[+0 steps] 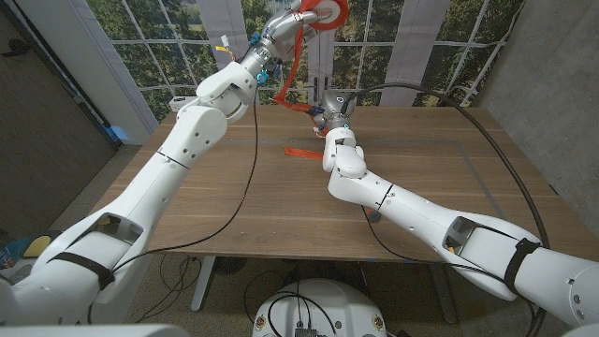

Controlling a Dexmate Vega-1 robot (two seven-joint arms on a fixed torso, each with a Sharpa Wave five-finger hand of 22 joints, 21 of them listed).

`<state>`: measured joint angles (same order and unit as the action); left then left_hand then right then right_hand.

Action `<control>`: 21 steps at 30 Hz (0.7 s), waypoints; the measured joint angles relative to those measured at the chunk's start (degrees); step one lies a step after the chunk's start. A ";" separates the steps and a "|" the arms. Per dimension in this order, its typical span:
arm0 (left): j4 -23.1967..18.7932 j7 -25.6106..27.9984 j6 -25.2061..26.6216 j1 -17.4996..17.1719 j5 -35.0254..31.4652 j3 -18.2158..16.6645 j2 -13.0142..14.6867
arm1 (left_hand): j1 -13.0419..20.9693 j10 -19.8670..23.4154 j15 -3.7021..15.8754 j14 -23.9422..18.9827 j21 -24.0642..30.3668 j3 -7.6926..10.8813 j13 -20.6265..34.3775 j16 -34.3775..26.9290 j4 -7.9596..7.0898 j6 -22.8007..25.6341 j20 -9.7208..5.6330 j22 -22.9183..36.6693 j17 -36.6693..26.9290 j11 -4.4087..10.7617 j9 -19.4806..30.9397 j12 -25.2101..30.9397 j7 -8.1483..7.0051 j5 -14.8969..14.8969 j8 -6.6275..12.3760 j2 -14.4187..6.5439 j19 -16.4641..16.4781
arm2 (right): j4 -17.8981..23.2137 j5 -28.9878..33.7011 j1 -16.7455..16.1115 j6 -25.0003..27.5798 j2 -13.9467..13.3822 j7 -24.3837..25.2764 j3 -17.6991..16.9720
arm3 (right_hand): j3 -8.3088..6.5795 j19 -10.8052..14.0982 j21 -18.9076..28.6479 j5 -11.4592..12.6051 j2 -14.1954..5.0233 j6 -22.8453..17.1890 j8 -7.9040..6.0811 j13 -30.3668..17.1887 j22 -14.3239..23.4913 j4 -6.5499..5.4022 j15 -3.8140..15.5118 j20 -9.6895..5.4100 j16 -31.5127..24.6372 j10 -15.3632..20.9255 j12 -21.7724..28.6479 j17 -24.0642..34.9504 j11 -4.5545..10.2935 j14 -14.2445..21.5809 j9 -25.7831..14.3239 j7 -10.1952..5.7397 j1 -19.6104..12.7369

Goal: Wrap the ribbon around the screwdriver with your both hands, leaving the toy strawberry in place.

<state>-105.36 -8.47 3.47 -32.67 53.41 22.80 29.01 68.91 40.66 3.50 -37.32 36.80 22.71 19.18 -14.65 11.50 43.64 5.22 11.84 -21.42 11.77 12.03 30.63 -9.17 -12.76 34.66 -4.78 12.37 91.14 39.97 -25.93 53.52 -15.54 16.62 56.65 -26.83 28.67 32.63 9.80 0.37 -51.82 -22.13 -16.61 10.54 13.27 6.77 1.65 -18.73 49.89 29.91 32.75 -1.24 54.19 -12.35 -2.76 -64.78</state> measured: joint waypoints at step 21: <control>-2.10 -1.20 3.81 -6.70 4.20 0.57 3.50 | 0.04 0.00 0.01 0.00 0.30 0.00 0.00 0.05 0.00 -0.10 0.21 -0.12 0.15 0.00 0.00 0.00 0.10 0.00 0.00 -0.05 -0.21 | 2.48 -6.45 -0.25 2.34 -0.55 7.65 -2.92 | -0.23 0.20 0.41 0.18 0.00 -0.43 0.46 -0.07 -0.01 0.23 -0.03 0.21 -0.41 0.22 -0.19 0.64 -0.01 0.18 -0.32 0.41 0.00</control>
<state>-107.46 -9.67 7.29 -39.36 57.61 23.37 32.52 68.96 40.66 3.50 -37.33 37.10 22.71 19.18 -14.60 11.50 43.54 5.43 11.72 -21.27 11.77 12.03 30.63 -9.07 -12.75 34.66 -4.83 12.16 93.62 33.52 -26.18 55.86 -16.09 24.27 53.73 -27.07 28.88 33.04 9.98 0.37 -52.26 -21.67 -16.69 10.53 13.50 6.74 1.86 -19.13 50.11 29.72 33.39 -1.25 54.36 -12.67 -2.35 -64.78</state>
